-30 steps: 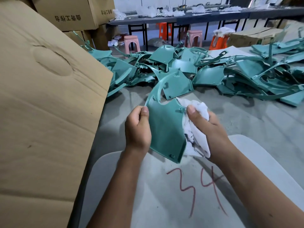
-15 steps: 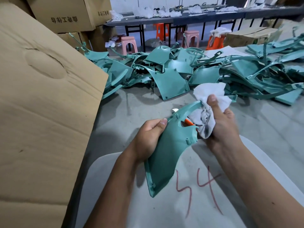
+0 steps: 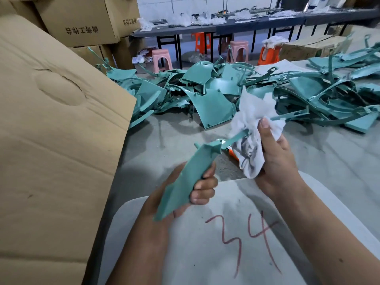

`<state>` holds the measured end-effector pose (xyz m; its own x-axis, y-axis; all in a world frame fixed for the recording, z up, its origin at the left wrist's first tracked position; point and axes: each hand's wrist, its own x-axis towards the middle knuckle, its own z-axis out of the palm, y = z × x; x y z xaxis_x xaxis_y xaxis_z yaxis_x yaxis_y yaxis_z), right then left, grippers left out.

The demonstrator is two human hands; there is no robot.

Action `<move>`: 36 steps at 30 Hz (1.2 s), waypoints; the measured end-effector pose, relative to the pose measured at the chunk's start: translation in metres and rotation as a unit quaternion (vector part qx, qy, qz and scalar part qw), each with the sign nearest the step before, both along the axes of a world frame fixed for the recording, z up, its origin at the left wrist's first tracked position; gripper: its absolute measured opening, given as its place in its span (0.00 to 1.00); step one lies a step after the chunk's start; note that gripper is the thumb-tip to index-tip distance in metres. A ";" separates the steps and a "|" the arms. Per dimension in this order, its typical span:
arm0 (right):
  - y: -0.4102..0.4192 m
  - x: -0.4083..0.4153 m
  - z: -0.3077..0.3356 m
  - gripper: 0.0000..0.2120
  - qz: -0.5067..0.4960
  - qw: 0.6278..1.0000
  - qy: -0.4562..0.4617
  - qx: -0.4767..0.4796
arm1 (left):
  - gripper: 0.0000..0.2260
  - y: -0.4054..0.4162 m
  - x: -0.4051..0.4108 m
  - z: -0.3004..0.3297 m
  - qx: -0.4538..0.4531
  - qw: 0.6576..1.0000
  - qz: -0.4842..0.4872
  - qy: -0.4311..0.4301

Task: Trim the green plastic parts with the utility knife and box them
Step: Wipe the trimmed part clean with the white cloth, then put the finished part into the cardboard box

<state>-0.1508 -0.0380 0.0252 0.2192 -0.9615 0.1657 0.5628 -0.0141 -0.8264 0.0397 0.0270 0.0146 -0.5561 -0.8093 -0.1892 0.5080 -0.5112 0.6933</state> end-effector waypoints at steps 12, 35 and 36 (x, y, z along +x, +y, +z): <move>-0.028 -0.027 -0.013 0.14 -0.332 0.895 0.296 0.038 | 0.13 0.000 0.020 -0.012 -0.019 0.967 0.206 0.151; 0.006 -0.016 0.003 0.13 -0.095 0.934 0.267 -0.216 | 0.14 -0.024 -0.077 0.103 -0.138 0.575 0.608 -0.529; 0.009 -0.015 0.002 0.13 -0.083 0.940 0.251 -0.214 | 0.12 -0.020 -0.071 0.125 -0.147 0.571 0.618 -0.520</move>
<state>-0.1653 -0.0286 0.0273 0.2251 -0.8586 0.4607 0.0641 -0.4587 -0.8863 -0.0312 0.0073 0.1394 0.7637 -0.5444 0.3468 -0.4090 0.0076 0.9125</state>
